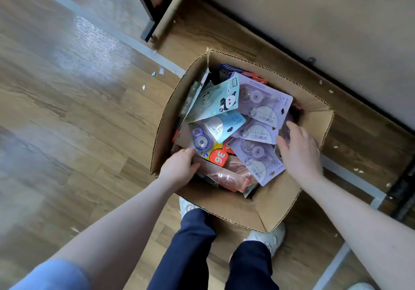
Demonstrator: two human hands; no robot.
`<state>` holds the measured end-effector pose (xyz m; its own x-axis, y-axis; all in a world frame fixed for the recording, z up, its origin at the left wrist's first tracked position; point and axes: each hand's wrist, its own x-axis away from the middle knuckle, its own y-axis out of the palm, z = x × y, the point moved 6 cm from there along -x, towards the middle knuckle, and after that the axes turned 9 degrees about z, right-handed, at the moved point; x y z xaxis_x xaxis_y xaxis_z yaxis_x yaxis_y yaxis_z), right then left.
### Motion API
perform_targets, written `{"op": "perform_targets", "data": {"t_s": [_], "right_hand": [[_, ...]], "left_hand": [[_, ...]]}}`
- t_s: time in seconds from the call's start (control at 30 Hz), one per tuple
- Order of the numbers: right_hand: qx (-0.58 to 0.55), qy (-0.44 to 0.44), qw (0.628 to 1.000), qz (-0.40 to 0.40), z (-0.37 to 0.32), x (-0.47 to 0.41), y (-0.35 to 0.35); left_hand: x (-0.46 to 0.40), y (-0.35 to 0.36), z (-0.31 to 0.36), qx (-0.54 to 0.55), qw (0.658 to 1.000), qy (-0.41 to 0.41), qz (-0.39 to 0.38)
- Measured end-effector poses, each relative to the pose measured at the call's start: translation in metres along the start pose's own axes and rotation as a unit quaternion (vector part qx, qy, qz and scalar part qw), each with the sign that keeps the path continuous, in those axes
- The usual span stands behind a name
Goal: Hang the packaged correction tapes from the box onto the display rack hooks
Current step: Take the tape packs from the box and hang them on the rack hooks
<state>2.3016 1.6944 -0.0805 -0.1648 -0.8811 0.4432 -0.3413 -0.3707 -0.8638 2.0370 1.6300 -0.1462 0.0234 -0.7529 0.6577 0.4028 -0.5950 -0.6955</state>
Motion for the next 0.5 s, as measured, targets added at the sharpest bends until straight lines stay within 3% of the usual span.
{"op": "perform_targets", "data": {"t_s": [0.23,0.5], "right_hand": [[-0.18,0.145,0.973,0.007,0.012,-0.036,0.01],[-0.327,0.231,0.915,0.057,0.01,-0.066,0.011]], "left_hand": [[-0.007,0.004,-0.003,0.074,0.996,-0.039,0.035],[-0.01,0.001,0.001,0.05,0.998,-0.002,0.049]]}}
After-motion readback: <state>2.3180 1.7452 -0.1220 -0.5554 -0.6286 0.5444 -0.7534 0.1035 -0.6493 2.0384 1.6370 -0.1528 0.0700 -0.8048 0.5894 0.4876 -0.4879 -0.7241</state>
